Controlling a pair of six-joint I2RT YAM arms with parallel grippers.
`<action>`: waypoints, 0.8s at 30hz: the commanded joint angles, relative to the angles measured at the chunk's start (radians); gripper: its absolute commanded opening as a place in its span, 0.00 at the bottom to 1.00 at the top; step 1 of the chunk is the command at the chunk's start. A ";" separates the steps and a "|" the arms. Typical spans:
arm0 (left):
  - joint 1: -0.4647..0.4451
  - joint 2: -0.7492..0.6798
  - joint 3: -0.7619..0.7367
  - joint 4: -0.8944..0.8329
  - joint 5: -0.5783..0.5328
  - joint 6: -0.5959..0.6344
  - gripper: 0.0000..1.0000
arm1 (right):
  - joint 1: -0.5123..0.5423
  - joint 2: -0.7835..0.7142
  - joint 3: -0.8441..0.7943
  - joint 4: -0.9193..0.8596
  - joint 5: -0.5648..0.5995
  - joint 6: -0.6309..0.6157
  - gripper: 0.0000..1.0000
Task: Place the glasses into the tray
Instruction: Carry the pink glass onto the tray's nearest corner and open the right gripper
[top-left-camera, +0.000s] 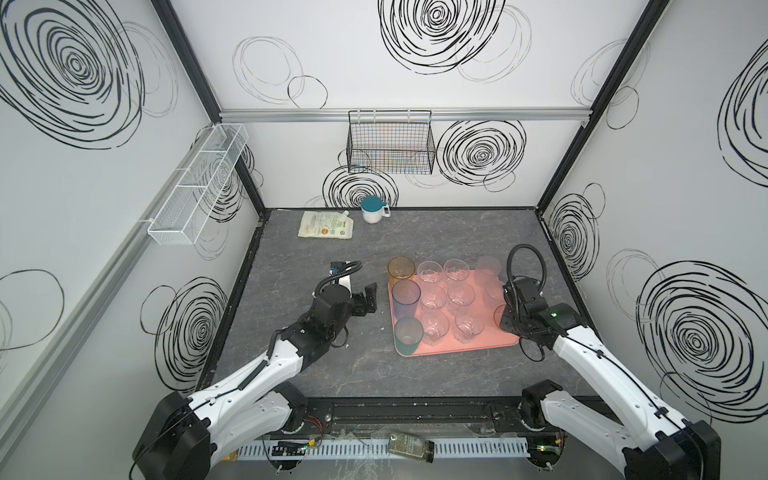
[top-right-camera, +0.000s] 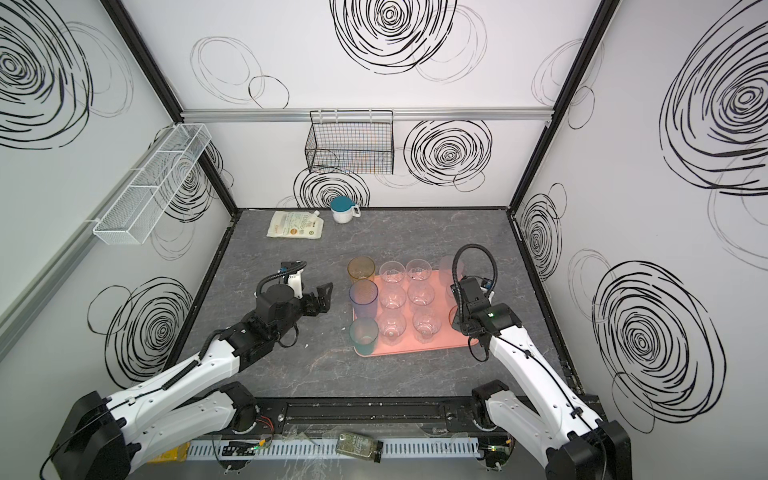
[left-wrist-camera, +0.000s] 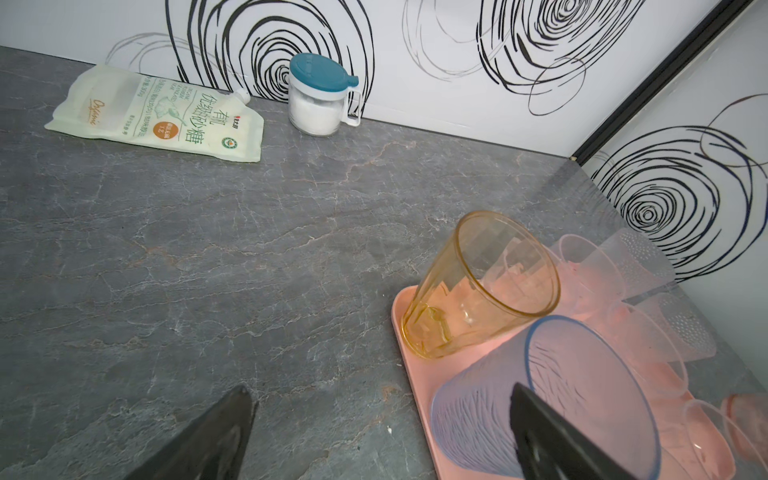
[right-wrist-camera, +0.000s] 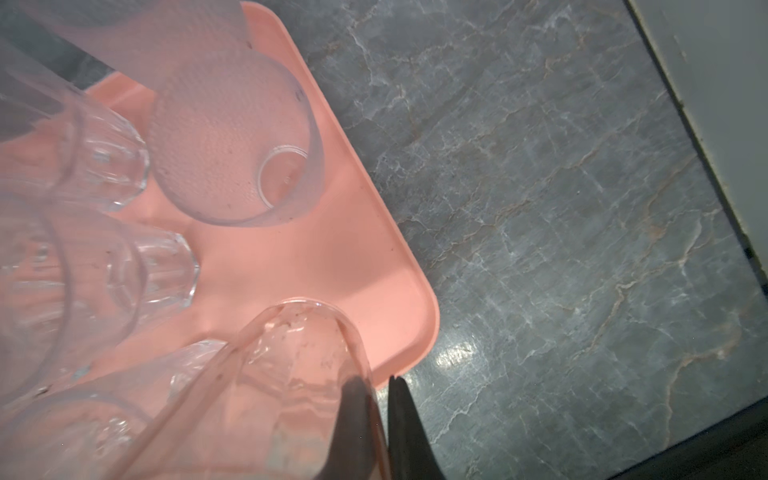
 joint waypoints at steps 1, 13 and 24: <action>0.004 -0.013 -0.013 0.058 0.004 -0.009 0.99 | -0.022 0.008 -0.041 0.078 -0.001 0.044 0.13; -0.006 -0.013 -0.038 0.086 -0.018 -0.018 1.00 | -0.078 0.162 -0.058 0.176 -0.071 0.059 0.17; 0.002 -0.038 -0.048 0.063 -0.066 -0.017 1.00 | -0.137 0.205 0.052 0.111 -0.068 0.022 0.39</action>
